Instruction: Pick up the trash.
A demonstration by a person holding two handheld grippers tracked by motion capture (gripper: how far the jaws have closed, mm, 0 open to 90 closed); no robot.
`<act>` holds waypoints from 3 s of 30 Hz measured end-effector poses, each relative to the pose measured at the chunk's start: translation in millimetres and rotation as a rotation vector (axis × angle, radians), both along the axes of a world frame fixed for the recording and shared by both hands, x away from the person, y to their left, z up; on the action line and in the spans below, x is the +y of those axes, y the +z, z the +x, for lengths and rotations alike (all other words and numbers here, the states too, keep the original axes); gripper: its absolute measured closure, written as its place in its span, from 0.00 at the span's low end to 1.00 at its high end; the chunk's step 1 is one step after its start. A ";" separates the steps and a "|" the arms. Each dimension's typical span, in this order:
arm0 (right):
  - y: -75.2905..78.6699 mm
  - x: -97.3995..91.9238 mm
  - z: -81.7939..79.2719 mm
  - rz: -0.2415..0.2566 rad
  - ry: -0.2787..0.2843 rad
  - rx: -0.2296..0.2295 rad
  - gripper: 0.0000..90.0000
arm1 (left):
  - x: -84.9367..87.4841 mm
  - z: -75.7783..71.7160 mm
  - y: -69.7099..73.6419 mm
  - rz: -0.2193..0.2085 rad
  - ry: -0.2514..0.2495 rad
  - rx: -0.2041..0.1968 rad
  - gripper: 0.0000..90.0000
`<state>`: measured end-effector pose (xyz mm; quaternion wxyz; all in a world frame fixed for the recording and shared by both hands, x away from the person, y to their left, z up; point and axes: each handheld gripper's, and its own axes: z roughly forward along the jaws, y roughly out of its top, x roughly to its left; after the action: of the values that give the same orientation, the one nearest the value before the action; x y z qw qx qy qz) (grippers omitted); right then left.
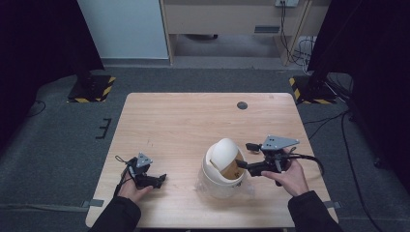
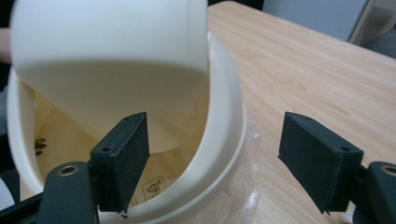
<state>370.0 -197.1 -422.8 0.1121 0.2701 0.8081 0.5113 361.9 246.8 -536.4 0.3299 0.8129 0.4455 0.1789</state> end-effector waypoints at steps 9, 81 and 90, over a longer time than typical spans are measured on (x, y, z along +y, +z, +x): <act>12.2 -24.5 3.5 0.044 -0.073 -0.034 0.26 | 0.1 0.0 0.0 0.001 -0.001 0.000 0.00; -96.4 -37.1 83.1 -0.331 -0.268 0.119 0.52 | 0.1 0.0 0.0 0.001 -0.001 0.000 0.00; -97.4 -34.9 84.1 -0.335 -0.273 0.144 0.67 | 0.1 0.0 0.0 0.001 -0.001 0.000 0.00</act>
<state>454.1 -232.0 -520.2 0.1657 0.3904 0.8435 0.3296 361.9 246.9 -536.3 0.3295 0.8133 0.4449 0.1789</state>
